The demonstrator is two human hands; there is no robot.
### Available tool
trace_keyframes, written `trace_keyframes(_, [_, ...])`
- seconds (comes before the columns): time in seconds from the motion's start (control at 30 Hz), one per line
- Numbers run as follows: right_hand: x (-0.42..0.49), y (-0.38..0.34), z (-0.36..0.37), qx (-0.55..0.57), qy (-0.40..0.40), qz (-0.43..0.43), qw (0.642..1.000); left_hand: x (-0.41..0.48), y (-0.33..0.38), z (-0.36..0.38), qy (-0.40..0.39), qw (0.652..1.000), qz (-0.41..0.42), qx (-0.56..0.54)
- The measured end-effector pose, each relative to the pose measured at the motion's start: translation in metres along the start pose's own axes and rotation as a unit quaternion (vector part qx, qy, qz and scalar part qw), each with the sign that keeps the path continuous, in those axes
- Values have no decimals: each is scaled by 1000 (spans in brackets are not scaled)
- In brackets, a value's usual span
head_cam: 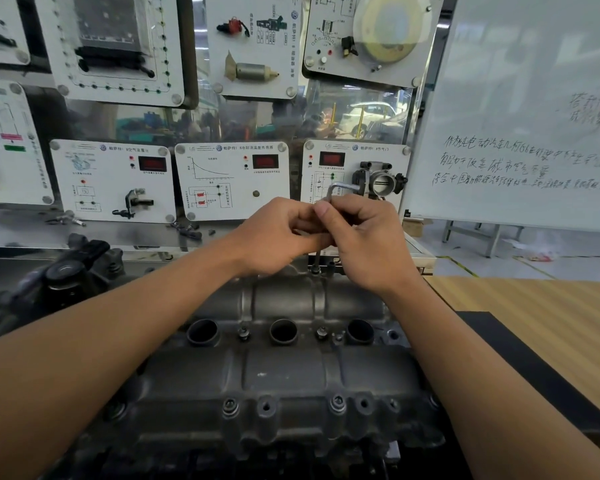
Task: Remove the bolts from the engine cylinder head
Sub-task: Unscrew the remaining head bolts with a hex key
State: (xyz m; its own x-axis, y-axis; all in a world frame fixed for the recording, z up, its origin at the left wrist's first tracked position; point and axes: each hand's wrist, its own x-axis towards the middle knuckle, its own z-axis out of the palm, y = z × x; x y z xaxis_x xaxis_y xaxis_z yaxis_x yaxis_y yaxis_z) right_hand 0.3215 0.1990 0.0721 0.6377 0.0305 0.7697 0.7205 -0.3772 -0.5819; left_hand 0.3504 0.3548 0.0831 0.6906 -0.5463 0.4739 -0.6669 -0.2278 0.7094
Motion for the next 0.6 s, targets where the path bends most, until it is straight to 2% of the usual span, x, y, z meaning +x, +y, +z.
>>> trace_keyframes(0.1, [-1,2,1,-19,-13,17,1000,0,-2,-4,-18,1000,-13,-14])
trace_keyframes(0.3, [-1,0,2,0,25,13,1000,1,0,1,72,997,5,25])
trace_keyframes(0.4, [1,0,1,3,51,12,999,2,2,7,86,995,2,55])
trace_keyframes(0.5, [1,-2,1,-5,46,10,999,2,2,4,64,997,10,31])
trace_keyframes(0.6, [0,-4,2,0,15,13,1000,0,-1,-3,3,1000,4,-4])
